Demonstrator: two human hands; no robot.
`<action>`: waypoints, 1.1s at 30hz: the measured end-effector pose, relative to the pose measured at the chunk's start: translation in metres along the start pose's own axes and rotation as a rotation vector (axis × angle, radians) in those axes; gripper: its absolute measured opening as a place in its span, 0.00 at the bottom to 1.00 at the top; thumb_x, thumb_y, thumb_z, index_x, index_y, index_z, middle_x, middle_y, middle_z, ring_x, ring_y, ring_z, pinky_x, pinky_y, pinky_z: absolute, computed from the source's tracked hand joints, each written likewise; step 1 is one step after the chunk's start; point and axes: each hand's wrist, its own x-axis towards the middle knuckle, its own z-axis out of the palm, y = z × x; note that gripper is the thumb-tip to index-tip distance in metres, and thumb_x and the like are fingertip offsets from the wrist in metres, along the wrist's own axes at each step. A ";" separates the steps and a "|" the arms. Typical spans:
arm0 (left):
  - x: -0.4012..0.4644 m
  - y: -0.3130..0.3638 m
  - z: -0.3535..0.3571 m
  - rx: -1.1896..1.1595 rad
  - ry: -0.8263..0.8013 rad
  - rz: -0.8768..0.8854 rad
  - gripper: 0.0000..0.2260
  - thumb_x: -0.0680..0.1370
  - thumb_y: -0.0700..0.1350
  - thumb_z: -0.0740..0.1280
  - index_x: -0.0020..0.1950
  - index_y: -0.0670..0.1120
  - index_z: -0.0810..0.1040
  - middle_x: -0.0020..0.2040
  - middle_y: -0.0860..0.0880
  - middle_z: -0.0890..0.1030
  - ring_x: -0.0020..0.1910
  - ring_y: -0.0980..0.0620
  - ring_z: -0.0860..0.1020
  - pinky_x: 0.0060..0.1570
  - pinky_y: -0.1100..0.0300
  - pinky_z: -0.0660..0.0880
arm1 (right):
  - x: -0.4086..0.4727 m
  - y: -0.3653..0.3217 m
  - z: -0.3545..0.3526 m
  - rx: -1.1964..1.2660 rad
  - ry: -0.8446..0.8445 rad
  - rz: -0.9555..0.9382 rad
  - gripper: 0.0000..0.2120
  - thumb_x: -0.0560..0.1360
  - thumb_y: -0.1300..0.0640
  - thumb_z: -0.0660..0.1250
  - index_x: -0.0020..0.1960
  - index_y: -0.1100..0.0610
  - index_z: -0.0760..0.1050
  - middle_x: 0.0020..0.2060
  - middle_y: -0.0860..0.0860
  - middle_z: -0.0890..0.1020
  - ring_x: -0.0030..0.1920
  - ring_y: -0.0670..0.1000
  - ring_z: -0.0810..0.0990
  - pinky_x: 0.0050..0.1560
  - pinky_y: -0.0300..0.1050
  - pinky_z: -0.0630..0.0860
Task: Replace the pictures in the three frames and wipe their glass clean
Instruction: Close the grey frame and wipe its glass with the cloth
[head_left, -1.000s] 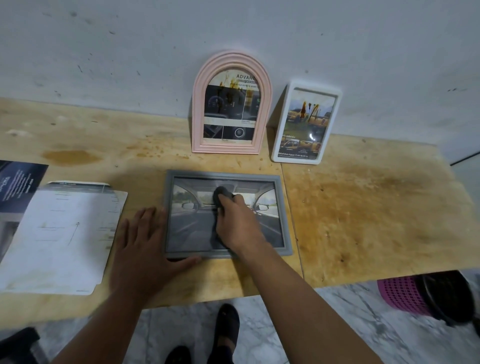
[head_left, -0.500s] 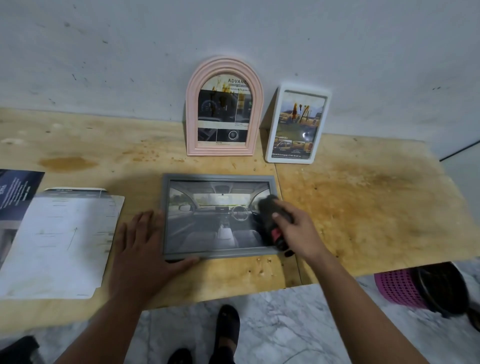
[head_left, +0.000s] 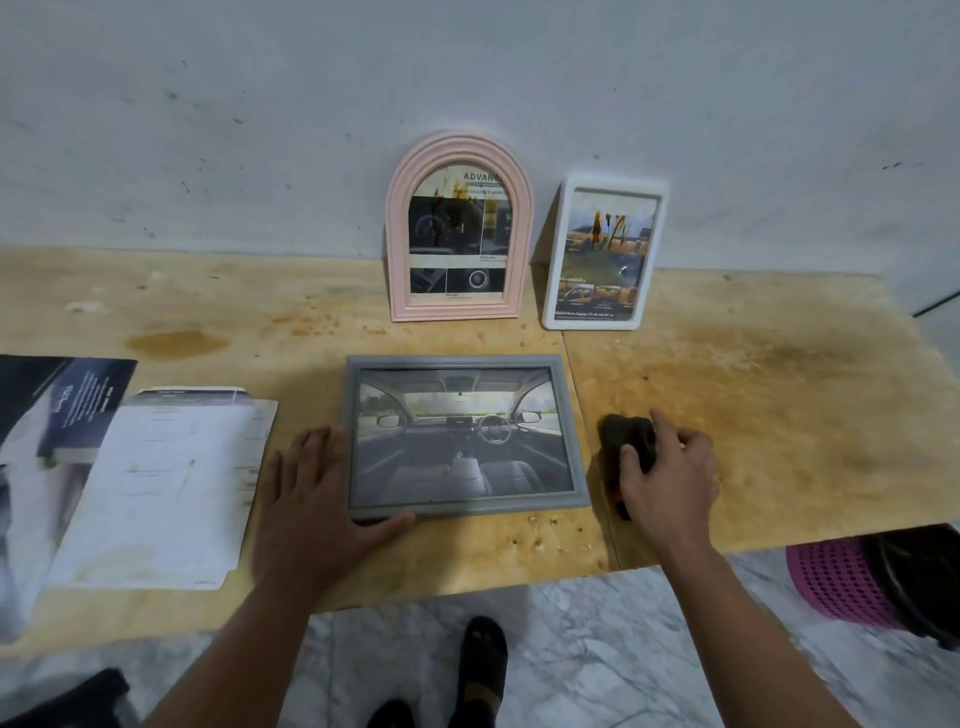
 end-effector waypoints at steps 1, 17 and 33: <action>0.001 0.000 0.000 -0.015 -0.013 -0.015 0.61 0.63 0.86 0.55 0.84 0.45 0.54 0.82 0.44 0.58 0.83 0.44 0.53 0.82 0.43 0.48 | -0.002 -0.008 -0.002 0.069 0.000 -0.055 0.26 0.80 0.50 0.67 0.76 0.49 0.68 0.63 0.56 0.70 0.65 0.60 0.70 0.65 0.60 0.69; 0.032 0.062 -0.050 -0.563 -0.219 -0.736 0.40 0.73 0.74 0.64 0.77 0.49 0.71 0.72 0.38 0.66 0.70 0.32 0.67 0.69 0.39 0.69 | 0.015 -0.062 0.005 0.367 -0.586 0.200 0.21 0.76 0.50 0.67 0.65 0.59 0.76 0.51 0.53 0.83 0.49 0.56 0.82 0.52 0.53 0.79; -0.001 0.060 -0.138 -1.052 0.190 -0.868 0.08 0.79 0.44 0.69 0.57 0.45 0.77 0.46 0.44 0.81 0.49 0.40 0.82 0.43 0.51 0.80 | 0.017 -0.147 -0.037 0.390 -0.633 -0.094 0.21 0.79 0.56 0.68 0.71 0.58 0.73 0.55 0.52 0.80 0.51 0.52 0.78 0.41 0.40 0.74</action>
